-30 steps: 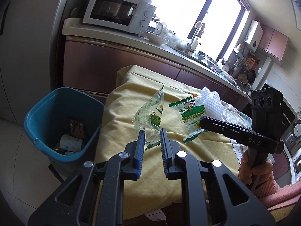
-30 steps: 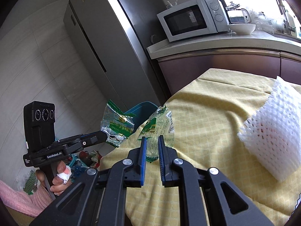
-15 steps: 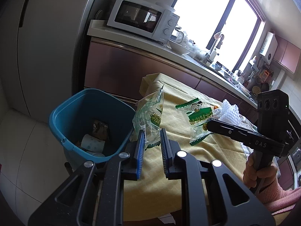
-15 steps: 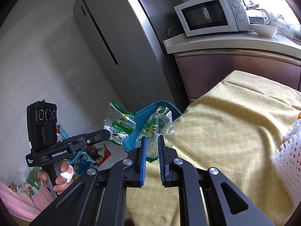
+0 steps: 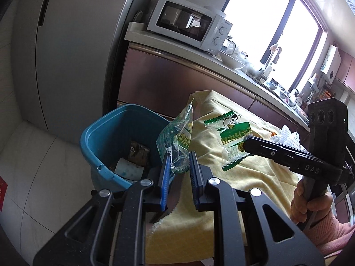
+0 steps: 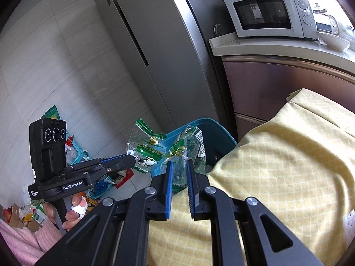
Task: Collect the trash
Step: 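Carry both held green-printed wrappers over the teal bin, then open both tools to drop the wrappers into the teal bin, then move both tools back to the white foam nets on the table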
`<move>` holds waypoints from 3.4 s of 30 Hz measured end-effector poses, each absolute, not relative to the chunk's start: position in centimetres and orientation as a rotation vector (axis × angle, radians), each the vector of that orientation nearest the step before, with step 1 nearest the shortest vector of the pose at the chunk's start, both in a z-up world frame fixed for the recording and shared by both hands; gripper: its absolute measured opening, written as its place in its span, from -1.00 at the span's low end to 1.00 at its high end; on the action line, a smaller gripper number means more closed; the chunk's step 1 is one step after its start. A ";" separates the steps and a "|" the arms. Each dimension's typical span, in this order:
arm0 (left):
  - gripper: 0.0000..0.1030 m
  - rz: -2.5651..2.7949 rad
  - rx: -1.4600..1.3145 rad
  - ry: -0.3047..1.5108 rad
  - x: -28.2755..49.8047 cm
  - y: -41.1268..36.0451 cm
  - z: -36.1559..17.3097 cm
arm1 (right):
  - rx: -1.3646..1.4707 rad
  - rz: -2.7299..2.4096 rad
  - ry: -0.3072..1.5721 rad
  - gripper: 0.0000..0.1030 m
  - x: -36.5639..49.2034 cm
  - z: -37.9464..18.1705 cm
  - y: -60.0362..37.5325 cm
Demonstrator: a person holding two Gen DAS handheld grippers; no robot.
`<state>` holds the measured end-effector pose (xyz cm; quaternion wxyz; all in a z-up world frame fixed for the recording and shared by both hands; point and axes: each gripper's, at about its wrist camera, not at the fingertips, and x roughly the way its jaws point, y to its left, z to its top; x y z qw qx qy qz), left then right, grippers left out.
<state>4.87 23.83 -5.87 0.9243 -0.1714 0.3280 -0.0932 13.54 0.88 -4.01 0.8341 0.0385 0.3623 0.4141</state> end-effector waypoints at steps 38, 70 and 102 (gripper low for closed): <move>-0.59 -0.074 -0.396 0.835 11.7 26.0 -12.5 | 0.000 0.799 0.980 -0.64 20.3 -9.3 8.6; 0.00 -0.499 -0.184 0.678 10.9 9.8 -4.4 | 0.155 0.622 0.664 -0.31 10.8 -1.4 -10.8; 0.11 -0.742 0.020 0.879 19.5 -9.6 -7.5 | 0.516 0.245 0.675 -0.06 13.0 -7.1 -31.2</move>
